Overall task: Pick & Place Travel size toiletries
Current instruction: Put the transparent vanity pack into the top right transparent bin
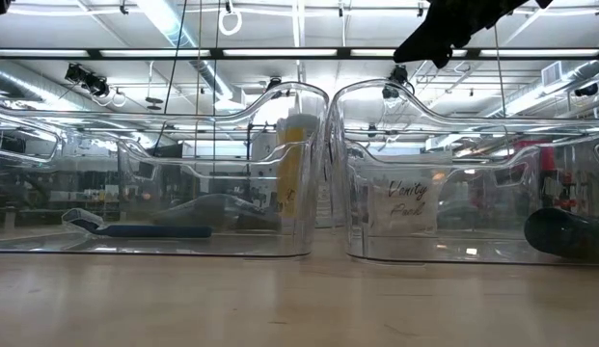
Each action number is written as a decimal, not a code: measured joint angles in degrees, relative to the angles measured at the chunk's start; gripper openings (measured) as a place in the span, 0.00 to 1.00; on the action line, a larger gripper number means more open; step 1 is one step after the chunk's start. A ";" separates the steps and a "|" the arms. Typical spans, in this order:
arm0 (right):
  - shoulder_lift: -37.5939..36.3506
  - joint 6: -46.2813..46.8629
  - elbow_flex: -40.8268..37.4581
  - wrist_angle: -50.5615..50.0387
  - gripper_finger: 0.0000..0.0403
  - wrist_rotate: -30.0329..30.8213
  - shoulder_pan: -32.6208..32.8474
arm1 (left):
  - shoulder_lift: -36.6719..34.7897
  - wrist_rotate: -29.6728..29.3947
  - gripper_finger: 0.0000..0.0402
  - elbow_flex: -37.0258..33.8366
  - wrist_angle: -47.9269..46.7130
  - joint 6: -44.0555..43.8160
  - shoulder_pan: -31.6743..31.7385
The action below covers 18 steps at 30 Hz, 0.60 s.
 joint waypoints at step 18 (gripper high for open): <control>0.00 -0.13 0.00 0.00 0.12 -0.01 0.00 | 7.38 0.91 0.42 -1.73 -11.44 -11.24 -0.26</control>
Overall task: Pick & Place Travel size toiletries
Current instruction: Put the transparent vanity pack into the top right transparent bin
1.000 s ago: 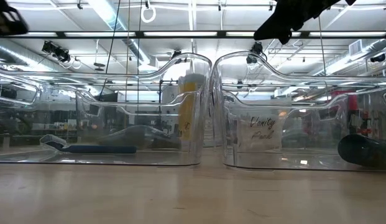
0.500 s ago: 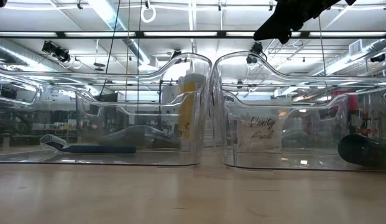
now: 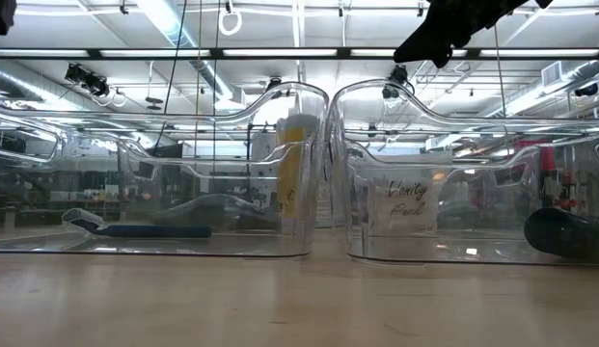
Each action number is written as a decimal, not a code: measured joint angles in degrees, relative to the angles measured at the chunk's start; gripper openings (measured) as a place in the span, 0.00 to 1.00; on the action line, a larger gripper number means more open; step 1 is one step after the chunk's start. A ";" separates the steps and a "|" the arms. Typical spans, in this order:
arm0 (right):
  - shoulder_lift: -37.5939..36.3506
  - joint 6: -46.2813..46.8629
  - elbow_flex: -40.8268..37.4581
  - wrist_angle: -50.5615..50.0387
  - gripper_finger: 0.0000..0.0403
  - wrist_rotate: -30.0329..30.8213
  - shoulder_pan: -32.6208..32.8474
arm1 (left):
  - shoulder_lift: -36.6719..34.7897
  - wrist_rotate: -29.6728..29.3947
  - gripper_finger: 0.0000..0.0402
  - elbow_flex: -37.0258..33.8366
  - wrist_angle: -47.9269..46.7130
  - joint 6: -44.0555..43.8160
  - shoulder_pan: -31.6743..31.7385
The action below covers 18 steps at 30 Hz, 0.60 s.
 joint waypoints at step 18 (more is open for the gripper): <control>0.00 0.00 0.00 -0.02 0.12 0.00 0.00 | -0.07 1.61 0.46 -11.77 23.53 3.18 0.00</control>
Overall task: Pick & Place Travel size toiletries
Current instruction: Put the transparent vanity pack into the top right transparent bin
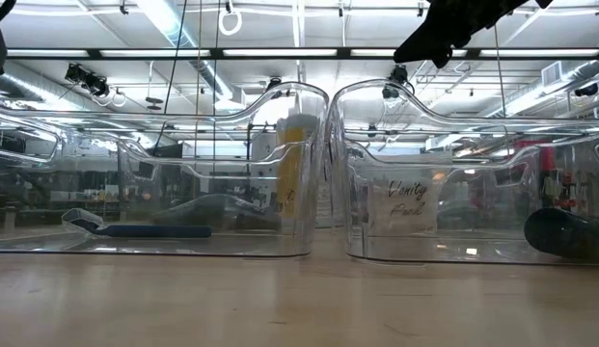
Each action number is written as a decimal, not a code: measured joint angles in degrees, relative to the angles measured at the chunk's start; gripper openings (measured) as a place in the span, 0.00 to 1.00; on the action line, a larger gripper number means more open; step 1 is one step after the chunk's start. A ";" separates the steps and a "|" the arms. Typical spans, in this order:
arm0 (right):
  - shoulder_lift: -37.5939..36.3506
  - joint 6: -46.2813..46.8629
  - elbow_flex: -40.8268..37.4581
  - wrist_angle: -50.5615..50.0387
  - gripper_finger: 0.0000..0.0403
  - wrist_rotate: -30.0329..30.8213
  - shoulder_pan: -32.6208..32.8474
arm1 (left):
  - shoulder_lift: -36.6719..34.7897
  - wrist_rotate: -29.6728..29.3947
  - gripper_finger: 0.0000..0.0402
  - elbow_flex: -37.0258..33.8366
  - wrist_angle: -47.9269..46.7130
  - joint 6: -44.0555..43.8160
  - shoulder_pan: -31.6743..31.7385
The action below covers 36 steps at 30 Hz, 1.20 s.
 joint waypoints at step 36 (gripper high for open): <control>0.00 7.93 -3.48 0.02 0.12 0.00 -0.02 | -8.25 -8.92 0.34 0.02 -11.64 11.78 -0.01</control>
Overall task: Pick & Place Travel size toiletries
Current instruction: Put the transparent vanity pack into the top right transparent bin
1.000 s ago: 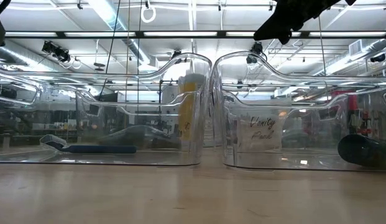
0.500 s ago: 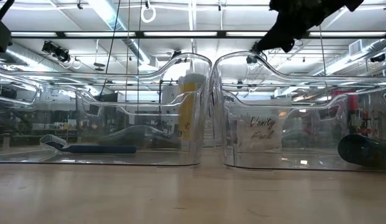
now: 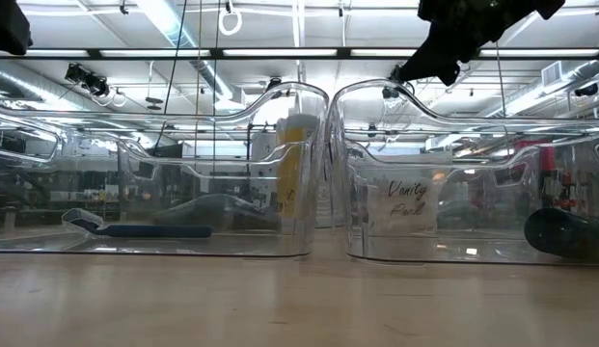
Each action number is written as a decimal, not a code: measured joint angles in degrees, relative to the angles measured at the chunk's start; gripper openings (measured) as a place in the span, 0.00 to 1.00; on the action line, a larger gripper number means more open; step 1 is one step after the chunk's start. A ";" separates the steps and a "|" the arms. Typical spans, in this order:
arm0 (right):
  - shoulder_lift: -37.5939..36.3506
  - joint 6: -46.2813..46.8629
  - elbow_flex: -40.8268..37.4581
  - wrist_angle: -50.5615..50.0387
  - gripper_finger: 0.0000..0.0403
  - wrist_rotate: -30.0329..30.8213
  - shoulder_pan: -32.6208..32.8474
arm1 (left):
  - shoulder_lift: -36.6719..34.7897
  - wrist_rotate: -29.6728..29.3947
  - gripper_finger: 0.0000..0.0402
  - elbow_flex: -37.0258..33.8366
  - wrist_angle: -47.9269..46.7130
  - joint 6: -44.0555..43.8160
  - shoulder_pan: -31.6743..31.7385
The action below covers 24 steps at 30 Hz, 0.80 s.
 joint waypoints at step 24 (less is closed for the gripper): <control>0.00 3.72 0.00 0.00 0.12 0.52 0.00 | -6.94 5.53 0.36 -10.21 15.22 15.07 -0.29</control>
